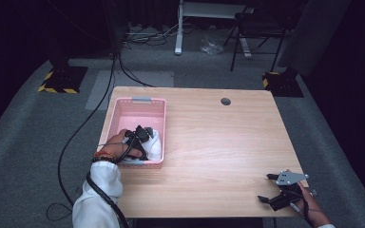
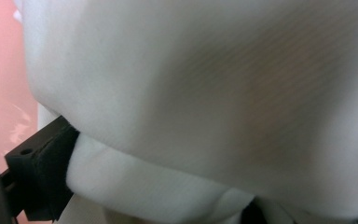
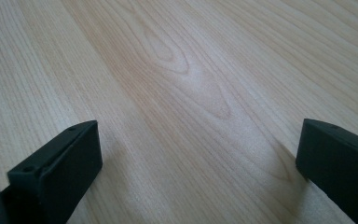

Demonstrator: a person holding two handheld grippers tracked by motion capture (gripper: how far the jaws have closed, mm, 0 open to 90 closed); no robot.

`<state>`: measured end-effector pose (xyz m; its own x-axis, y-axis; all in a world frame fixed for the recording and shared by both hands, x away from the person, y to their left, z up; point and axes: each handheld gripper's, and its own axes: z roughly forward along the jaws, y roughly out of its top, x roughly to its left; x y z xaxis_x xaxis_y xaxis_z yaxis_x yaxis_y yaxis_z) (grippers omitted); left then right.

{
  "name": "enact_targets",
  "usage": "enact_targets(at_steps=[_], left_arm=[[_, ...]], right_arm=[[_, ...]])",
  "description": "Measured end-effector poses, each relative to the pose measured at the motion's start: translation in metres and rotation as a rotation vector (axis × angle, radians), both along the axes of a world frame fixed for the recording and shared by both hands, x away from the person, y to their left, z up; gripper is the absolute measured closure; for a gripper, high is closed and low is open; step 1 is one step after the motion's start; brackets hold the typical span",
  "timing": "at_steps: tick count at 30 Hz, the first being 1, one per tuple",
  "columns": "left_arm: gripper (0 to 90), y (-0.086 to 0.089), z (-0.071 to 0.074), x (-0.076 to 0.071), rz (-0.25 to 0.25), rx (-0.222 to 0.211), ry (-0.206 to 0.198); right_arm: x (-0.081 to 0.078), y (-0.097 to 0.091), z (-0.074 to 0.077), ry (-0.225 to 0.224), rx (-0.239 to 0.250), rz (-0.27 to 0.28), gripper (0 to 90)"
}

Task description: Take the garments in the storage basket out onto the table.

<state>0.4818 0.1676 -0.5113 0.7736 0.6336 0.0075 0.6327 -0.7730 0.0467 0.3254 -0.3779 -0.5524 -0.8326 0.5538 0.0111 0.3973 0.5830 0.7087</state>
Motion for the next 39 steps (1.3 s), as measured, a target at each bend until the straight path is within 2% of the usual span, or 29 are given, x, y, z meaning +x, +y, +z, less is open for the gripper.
enact_targets(at_steps=[6,8,10,11,14,17,23,28,31,39], left_arm=[[2.1,-0.001,0.001,0.000,-0.011,0.005,0.013],[15.1,-0.006,0.007,-0.003,-0.039,0.005,0.019],[32.2,-0.008,0.010,-0.004,-0.047,0.002,0.015],[32.2,-0.009,0.011,-0.005,-0.041,-0.002,0.014],[51.3,-0.012,0.014,-0.007,-0.026,-0.010,0.003],[57.4,-0.012,0.014,-0.009,-0.008,-0.024,-0.008],[58.9,-0.009,0.014,-0.013,0.010,-0.046,-0.034],[60.2,-0.010,0.017,-0.017,0.000,-0.034,-0.078],[61.0,-0.010,0.020,-0.021,-0.016,-0.042,-0.099],[61.4,0.000,0.036,-0.030,-0.003,-0.133,-0.197]], right_arm=[[0.000,0.000,0.000,-0.001,0.000,0.000,0.3],[0.000,0.000,0.000,-0.001,0.000,0.000,0.3],[0.000,0.000,0.000,-0.001,0.000,0.000,0.3],[0.000,0.000,0.000,0.000,0.000,0.000,0.3],[0.000,0.000,0.000,-0.001,0.000,0.000,0.3],[0.000,0.000,0.000,-0.001,0.000,-0.001,0.3],[0.000,0.000,0.000,-0.001,0.000,-0.001,0.3],[0.000,0.000,0.000,-0.001,0.000,-0.001,0.3],[0.000,0.000,0.000,-0.001,0.000,-0.001,0.3],[0.000,0.000,0.000,-0.001,0.000,-0.002,0.3]])
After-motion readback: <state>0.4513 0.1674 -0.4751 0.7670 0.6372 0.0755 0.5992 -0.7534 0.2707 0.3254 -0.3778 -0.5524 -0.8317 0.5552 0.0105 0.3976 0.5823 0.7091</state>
